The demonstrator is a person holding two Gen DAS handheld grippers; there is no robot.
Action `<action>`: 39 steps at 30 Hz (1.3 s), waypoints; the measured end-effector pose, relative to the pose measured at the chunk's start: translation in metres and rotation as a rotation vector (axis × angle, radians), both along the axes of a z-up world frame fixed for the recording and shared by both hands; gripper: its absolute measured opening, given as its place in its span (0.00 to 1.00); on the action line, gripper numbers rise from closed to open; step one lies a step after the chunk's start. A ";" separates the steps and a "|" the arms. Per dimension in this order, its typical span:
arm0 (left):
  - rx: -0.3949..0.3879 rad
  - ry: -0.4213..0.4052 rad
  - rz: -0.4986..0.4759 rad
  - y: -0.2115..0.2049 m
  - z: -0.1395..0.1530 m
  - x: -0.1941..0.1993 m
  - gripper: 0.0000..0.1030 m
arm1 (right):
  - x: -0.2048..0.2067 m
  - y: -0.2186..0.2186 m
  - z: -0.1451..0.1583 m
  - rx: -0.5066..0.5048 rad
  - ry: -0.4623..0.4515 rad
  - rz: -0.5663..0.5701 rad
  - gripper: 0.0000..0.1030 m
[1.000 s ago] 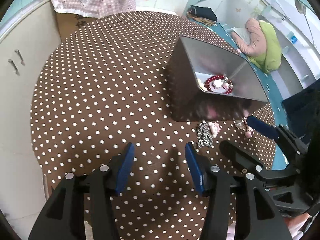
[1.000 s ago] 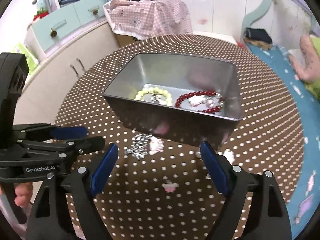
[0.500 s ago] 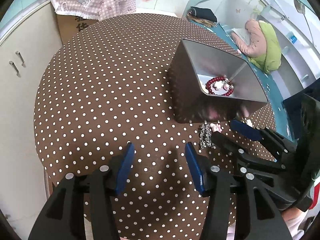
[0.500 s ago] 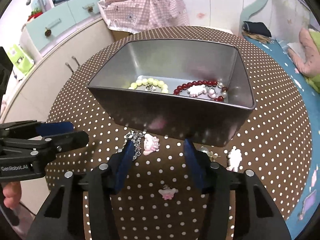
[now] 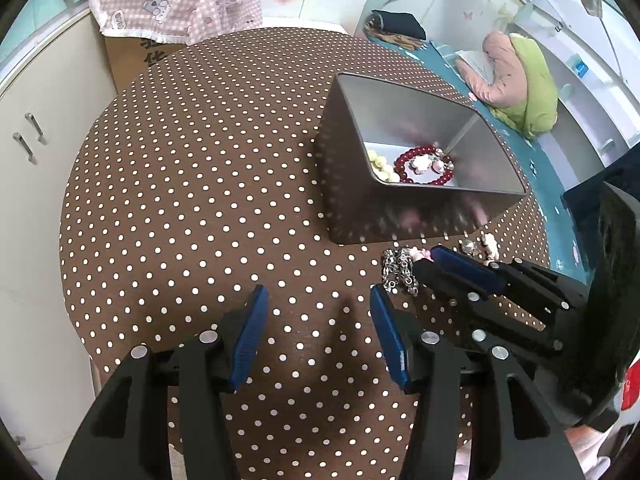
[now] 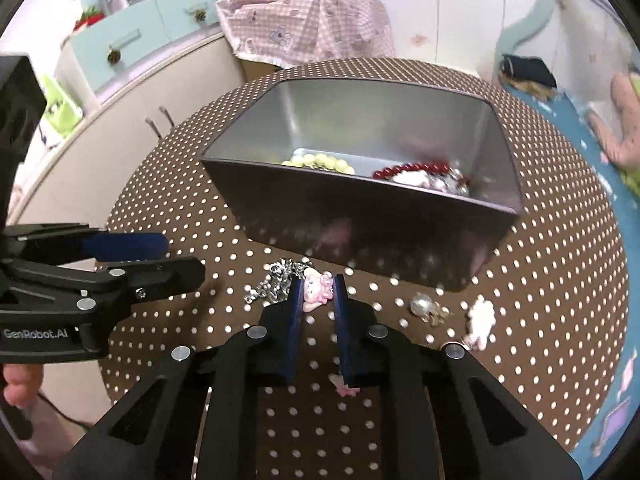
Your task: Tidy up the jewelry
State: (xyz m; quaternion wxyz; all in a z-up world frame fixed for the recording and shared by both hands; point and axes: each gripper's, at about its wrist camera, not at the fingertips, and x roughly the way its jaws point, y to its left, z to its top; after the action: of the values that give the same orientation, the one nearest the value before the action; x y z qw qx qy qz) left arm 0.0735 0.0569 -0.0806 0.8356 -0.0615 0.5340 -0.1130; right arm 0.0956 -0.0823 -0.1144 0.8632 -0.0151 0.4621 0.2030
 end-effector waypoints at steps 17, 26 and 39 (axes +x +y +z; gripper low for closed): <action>0.083 -0.009 -0.086 -0.067 -0.015 0.017 0.55 | -0.012 -0.079 0.033 0.068 -0.086 -0.161 0.15; 0.087 -0.021 -0.090 -0.076 -0.021 0.021 0.04 | -0.011 -0.096 0.036 0.084 -0.102 -0.199 0.15; 0.082 -0.160 -0.032 -0.067 0.022 0.004 0.04 | -0.019 -0.094 0.059 0.108 -0.165 -0.177 0.15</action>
State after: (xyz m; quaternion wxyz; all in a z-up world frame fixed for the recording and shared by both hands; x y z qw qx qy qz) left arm 0.0776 -0.0104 -0.0590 0.8754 -0.0096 0.4707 -0.1091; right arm 0.0771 -0.1760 -0.0558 0.9123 0.0557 0.3774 0.1487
